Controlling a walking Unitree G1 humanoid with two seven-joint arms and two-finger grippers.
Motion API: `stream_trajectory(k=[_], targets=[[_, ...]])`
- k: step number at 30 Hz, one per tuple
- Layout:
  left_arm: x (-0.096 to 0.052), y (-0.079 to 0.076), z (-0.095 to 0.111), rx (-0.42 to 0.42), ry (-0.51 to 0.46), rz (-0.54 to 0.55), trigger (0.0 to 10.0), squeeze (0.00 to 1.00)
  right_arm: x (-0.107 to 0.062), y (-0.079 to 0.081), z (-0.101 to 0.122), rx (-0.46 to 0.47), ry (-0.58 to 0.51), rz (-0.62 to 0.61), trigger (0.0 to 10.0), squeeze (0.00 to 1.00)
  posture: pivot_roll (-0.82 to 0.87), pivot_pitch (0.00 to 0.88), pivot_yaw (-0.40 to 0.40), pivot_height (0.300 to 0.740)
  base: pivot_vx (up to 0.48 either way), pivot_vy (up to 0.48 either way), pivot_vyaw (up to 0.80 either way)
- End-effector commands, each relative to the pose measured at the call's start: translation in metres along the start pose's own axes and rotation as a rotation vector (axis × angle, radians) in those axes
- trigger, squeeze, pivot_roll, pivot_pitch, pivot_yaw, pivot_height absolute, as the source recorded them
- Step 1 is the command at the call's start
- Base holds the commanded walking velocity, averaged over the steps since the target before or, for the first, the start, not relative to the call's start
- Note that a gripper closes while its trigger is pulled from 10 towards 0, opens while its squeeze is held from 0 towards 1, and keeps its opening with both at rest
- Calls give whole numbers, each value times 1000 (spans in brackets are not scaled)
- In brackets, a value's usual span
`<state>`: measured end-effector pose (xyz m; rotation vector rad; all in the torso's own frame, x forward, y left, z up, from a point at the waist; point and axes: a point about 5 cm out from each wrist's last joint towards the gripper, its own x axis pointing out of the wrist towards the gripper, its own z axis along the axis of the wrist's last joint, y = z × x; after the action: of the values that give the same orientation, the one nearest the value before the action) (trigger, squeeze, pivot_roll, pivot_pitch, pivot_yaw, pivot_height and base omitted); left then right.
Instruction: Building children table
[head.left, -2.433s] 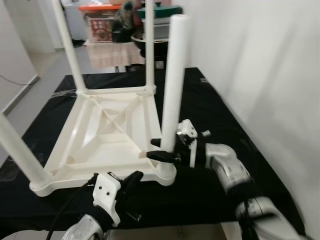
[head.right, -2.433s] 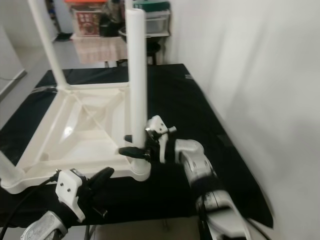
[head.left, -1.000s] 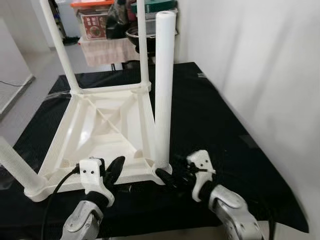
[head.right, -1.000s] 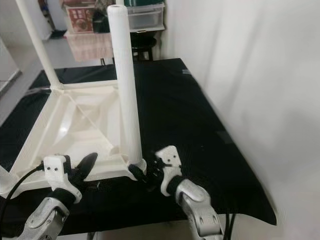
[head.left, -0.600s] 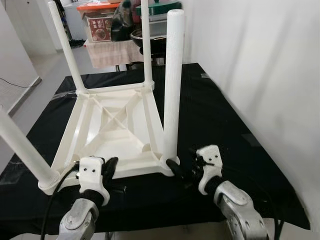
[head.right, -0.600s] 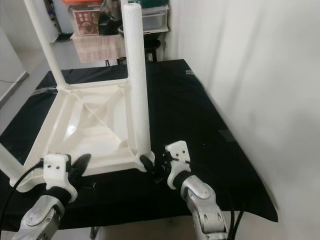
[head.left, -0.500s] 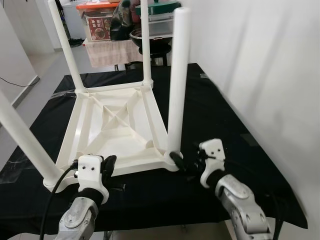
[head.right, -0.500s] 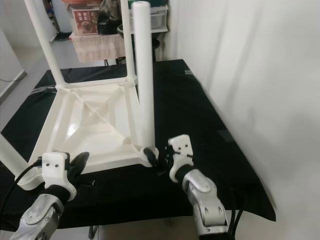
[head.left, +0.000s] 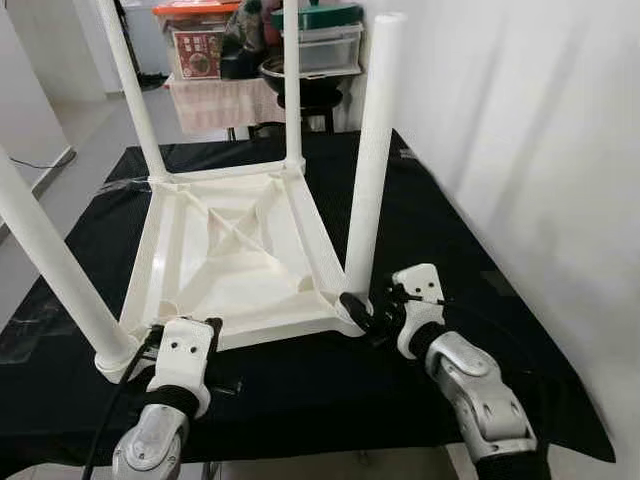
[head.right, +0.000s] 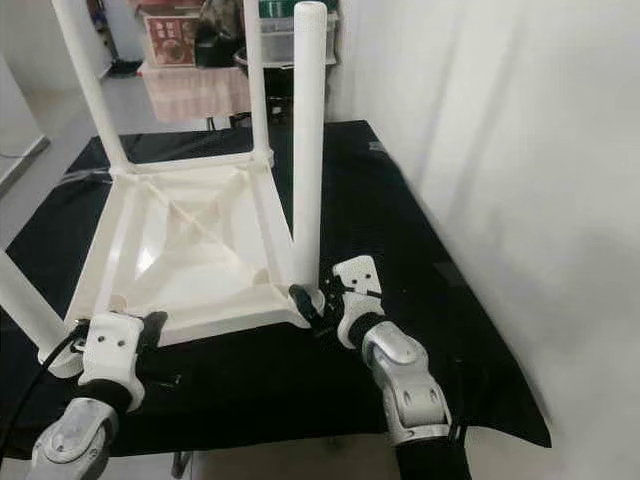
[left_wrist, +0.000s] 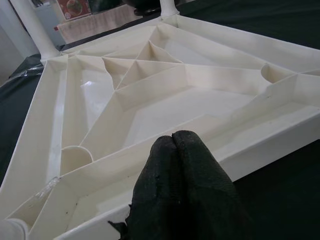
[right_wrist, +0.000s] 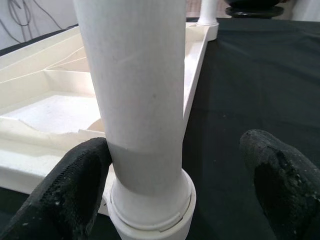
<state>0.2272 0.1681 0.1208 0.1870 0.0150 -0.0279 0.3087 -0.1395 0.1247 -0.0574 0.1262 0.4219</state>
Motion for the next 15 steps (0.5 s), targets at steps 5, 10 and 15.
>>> stream_trajectory(k=[5, 10, 15], targets=[[-3, 21, -8, 39, 34, 181, 10000, 0, 10, 17, 16, -3, -51, 132, 10000, 0, -39, 0, -3, 740, 0, 0, 0], [-8, 34, -16, 22, 68, 288, 10000, 0, 14, 27, 16, -33, -41, 189, 10000, 0, -30, 0, -9, 740, 0, 0, 0], [-16, 35, -20, 46, 80, 307, 10000, 0, 21, 31, 17, -38, -35, 202, 10000, 0, -14, 0, -18, 740, 0, 192, 0]])
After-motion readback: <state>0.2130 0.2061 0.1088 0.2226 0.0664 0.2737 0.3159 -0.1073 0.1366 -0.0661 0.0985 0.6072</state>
